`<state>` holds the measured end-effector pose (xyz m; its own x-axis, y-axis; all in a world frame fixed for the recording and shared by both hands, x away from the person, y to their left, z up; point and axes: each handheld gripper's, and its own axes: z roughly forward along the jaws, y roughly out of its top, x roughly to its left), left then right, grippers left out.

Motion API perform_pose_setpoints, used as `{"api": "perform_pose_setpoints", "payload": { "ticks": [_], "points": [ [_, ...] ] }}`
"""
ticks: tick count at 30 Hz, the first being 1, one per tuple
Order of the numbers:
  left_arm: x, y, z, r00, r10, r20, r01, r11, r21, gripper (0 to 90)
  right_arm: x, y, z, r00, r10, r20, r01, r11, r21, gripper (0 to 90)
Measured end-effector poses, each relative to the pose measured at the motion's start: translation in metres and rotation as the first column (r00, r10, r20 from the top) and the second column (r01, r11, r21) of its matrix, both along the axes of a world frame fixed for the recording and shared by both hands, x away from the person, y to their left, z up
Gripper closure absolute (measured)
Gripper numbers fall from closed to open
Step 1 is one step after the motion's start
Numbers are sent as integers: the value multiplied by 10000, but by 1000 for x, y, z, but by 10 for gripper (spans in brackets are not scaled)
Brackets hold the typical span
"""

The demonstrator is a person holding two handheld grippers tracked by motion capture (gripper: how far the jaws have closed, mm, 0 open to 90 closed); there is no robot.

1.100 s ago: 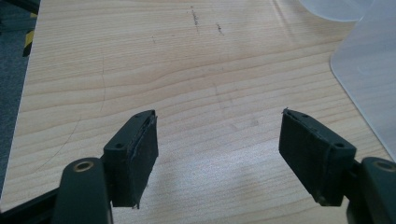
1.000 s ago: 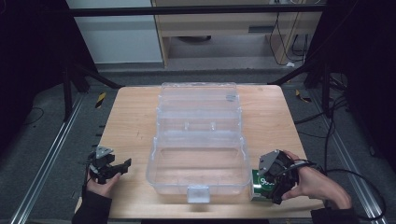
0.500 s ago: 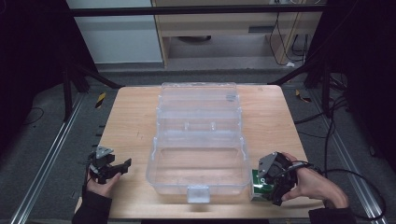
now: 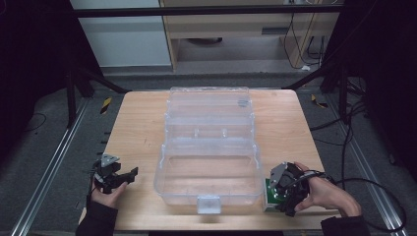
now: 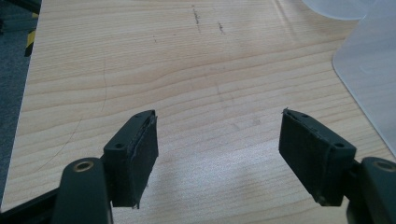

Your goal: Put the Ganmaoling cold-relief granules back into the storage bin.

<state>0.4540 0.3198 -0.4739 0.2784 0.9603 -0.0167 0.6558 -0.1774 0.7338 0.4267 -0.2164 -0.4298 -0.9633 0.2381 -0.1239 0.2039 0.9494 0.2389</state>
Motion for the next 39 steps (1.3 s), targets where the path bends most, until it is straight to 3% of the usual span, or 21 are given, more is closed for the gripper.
{"api": "perform_pose_setpoints", "payload": {
  "ticks": [17,30,39],
  "points": [
    [0,0,0,10000,-3,13,3,10000,19,278,5,0,-16,9987,165,-484,-174,9997,-187,96],
    [0,0,0,10000,-2,18,2,10000,21,281,3,-5,-10,9971,31,-763,-28,10000,38,160],
    [0,0,0,10000,-4,15,4,10000,19,282,-4,-13,8,9983,-272,-512,298,9983,508,162]
  ]
}}
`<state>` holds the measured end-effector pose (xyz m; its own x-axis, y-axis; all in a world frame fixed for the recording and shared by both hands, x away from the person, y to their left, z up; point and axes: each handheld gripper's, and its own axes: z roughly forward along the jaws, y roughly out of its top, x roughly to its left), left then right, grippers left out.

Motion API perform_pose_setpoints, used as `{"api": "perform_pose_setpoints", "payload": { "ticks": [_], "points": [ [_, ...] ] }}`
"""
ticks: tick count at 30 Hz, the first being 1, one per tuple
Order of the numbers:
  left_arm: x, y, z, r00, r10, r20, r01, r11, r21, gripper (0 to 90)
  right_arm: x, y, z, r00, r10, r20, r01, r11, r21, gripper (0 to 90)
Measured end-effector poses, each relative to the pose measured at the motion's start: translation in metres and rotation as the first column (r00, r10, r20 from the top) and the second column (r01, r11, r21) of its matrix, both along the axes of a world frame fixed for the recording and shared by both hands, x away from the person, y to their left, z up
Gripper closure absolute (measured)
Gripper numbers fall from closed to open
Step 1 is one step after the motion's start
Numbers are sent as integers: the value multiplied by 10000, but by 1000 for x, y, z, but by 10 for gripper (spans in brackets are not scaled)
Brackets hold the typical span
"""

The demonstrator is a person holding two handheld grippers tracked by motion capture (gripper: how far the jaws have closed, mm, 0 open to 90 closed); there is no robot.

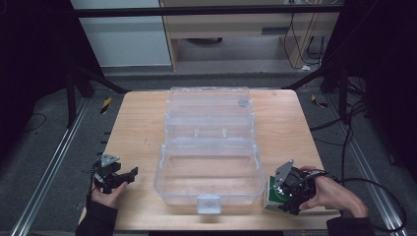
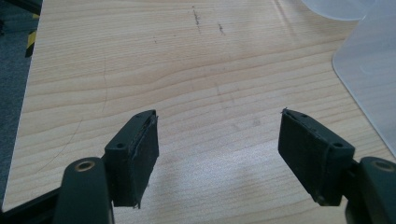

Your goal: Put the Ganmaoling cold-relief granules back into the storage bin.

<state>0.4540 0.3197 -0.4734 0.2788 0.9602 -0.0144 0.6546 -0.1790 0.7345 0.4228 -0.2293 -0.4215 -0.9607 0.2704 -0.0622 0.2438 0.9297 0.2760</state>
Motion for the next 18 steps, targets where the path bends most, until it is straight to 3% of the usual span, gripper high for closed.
{"api": "perform_pose_setpoints", "payload": {
  "ticks": [13,18],
  "points": [
    [0,-1,0,10000,0,-58,0,10000,34,285,-8,-5,28,9996,-211,192,205,9992,349,162],
    [0,0,0,10000,9,-50,-9,10000,35,285,-10,-7,46,9984,-264,503,239,9985,482,162]
  ]
}}
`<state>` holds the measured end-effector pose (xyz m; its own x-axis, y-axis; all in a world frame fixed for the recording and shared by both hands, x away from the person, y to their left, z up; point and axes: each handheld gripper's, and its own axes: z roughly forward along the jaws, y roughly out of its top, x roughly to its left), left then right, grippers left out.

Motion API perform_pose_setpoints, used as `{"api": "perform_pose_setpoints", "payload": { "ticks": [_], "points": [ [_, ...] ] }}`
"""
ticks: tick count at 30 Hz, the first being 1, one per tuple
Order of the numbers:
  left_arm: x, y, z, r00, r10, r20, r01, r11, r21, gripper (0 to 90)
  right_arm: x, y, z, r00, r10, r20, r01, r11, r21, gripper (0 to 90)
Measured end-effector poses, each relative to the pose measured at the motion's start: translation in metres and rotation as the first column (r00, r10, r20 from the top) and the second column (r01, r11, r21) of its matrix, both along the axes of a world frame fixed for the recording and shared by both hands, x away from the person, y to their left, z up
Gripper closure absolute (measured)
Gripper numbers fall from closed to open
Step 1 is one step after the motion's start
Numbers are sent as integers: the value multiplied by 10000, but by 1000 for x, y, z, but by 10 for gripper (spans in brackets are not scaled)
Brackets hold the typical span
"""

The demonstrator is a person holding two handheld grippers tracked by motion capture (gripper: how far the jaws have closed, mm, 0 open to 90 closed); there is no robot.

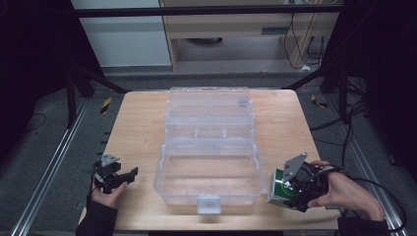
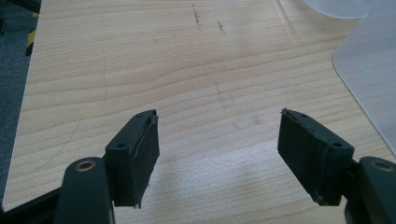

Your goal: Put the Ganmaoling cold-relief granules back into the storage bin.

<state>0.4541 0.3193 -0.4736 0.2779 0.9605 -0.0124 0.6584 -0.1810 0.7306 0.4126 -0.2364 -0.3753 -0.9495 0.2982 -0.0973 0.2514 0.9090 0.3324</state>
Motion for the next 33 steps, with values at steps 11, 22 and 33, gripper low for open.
{"api": "perform_pose_setpoints", "payload": {
  "ticks": [11,22,33],
  "points": [
    [0,0,0,10000,-6,-11,6,10000,-7,285,-1,8,39,9978,151,651,-165,9997,199,162],
    [1,1,0,10000,4,-26,-4,10000,-6,285,4,30,66,9927,497,1095,-517,9985,152,163],
    [1,1,0,10000,11,6,-11,10000,-34,285,16,60,78,9874,932,1280,-975,9948,279,162]
  ]
}}
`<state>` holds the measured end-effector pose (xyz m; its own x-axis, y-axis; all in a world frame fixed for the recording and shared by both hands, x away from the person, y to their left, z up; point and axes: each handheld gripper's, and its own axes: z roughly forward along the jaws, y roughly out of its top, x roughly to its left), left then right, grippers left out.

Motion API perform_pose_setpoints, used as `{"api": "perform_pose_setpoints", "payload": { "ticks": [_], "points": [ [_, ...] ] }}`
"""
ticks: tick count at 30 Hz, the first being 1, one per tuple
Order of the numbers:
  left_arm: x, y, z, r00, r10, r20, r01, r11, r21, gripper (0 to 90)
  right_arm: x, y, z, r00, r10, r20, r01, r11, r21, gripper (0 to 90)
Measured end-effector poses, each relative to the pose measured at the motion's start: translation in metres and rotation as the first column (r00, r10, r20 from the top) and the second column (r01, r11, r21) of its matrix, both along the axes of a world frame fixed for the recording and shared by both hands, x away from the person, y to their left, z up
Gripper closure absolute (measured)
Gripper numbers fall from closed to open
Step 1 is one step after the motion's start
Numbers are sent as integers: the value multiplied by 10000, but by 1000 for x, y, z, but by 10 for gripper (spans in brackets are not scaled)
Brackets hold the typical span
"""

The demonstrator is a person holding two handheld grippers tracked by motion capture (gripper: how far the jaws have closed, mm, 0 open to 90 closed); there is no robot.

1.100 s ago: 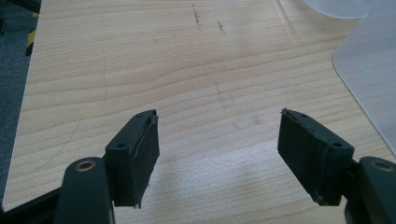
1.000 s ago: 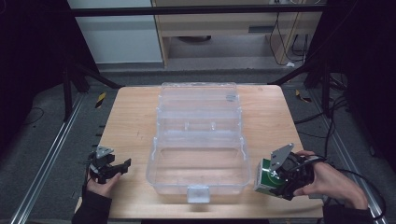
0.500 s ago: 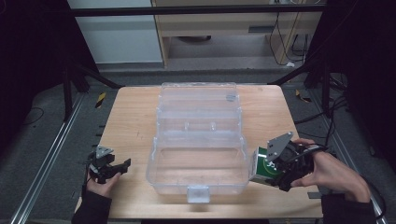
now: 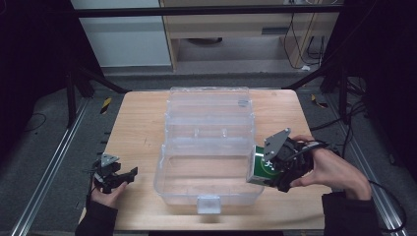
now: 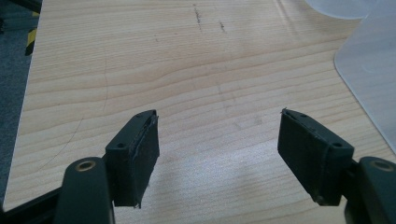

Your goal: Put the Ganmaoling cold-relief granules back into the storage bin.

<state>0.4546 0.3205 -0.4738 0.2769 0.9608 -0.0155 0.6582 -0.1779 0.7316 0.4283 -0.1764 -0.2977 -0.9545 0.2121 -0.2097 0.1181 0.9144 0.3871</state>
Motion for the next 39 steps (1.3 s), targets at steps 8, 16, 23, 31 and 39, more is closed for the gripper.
{"api": "perform_pose_setpoints", "payload": {
  "ticks": [8,16,23,31,39],
  "points": [
    [0,0,0,10000,-1,5,1,10000,-3,286,10,19,1,9997,263,-13,-263,9996,73,161],
    [0,0,1,10000,2,39,-2,10000,-25,287,21,33,-9,9991,394,-138,-394,9992,-7,161],
    [0,1,1,10000,5,50,-4,10000,-18,288,26,46,-19,9984,459,-318,-461,9989,-67,160],
    [0,1,1,10000,15,60,-15,10000,-27,288,29,52,-32,9976,525,-444,-538,9982,-270,160],
    [0,2,1,10000,26,69,-25,10000,-32,288,31,59,-43,9965,589,-589,-614,9973,-407,161]
  ]
}}
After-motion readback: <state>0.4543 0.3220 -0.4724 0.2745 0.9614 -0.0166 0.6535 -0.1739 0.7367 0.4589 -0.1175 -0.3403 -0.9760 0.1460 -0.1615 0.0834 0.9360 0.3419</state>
